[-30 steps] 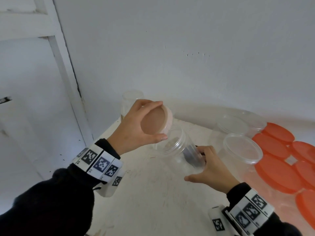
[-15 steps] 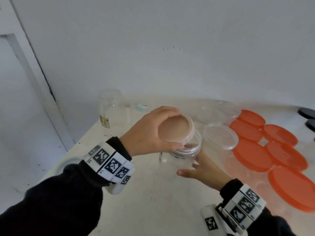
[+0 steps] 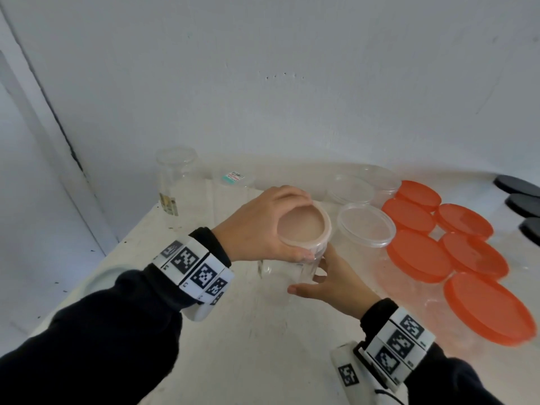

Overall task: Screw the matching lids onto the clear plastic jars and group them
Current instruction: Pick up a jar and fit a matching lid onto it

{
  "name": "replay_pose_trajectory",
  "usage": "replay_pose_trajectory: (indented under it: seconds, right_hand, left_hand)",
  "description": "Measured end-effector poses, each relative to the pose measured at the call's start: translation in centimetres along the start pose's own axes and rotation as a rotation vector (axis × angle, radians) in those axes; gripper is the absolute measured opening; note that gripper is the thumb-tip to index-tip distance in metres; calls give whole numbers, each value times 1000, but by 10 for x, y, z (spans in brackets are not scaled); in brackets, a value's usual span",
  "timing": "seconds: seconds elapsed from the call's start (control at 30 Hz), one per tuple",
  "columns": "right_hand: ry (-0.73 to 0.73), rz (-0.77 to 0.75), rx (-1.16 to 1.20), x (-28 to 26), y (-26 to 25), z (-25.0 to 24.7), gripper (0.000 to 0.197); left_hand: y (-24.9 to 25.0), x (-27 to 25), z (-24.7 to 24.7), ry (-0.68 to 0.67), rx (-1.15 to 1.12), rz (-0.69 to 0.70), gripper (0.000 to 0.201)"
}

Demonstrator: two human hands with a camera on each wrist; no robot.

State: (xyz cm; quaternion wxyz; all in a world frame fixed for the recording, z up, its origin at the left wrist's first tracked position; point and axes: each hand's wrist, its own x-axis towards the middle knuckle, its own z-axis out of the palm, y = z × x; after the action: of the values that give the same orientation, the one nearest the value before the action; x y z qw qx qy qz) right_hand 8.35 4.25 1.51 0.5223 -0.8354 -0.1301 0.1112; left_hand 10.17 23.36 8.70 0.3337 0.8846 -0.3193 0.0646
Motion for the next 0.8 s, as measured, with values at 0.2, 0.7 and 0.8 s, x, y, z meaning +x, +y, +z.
replay_pose_trajectory:
  seconds: [0.2,0.7,0.8]
  right_hand:
    - [-77,-37,-138,-6,-14,-11,95]
    - [-316,-153,-999,14,-150,-34,87]
    - [-377,-136,-1140,22,-158,-28,79]
  left_hand:
    - [-4,-8,4,1,-84,-18,113]
    - [-19,-28,48,199,-619,-253,98]
    - [-21,-29,50,223,-625,-282,102]
